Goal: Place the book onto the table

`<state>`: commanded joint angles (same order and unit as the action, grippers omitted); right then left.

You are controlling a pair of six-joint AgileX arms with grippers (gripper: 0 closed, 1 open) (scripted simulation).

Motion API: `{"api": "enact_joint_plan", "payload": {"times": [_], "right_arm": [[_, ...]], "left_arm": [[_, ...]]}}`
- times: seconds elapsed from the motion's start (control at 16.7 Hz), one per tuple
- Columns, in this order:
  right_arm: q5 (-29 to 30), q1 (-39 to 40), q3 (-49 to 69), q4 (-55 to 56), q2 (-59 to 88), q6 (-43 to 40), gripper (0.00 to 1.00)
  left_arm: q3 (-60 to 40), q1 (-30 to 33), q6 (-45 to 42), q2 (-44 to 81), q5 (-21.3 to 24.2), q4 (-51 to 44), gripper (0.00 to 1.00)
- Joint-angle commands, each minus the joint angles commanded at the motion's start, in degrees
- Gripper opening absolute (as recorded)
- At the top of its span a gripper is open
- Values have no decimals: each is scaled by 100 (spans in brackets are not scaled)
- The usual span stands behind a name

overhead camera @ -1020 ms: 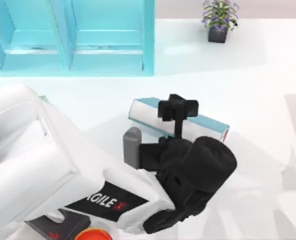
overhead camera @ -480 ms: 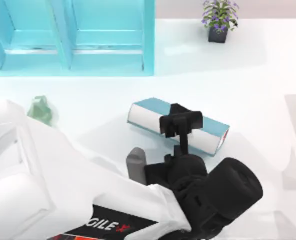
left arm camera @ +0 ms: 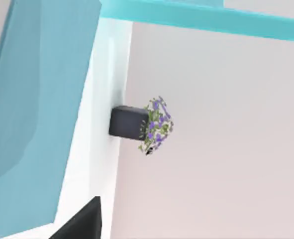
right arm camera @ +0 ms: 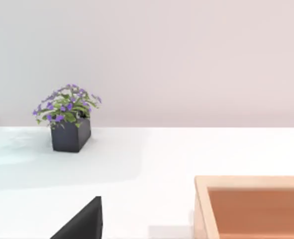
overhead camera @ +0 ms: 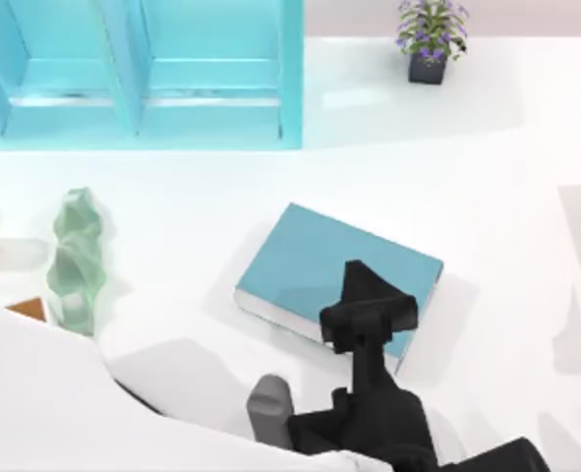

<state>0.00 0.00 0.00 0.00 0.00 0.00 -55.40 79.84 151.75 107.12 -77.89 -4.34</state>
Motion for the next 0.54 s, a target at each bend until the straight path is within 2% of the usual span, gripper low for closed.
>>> {"api": "enact_joint_plan", "payload": {"times": [0.3,0.54], "right_arm": [[0,0,0,0,0,0,100],[0,0,0,0,0,0,100]], "left_arm": [[115,487,995,72,254,-1338,100],[173,548,1200,120,389,-1606,100]]}}
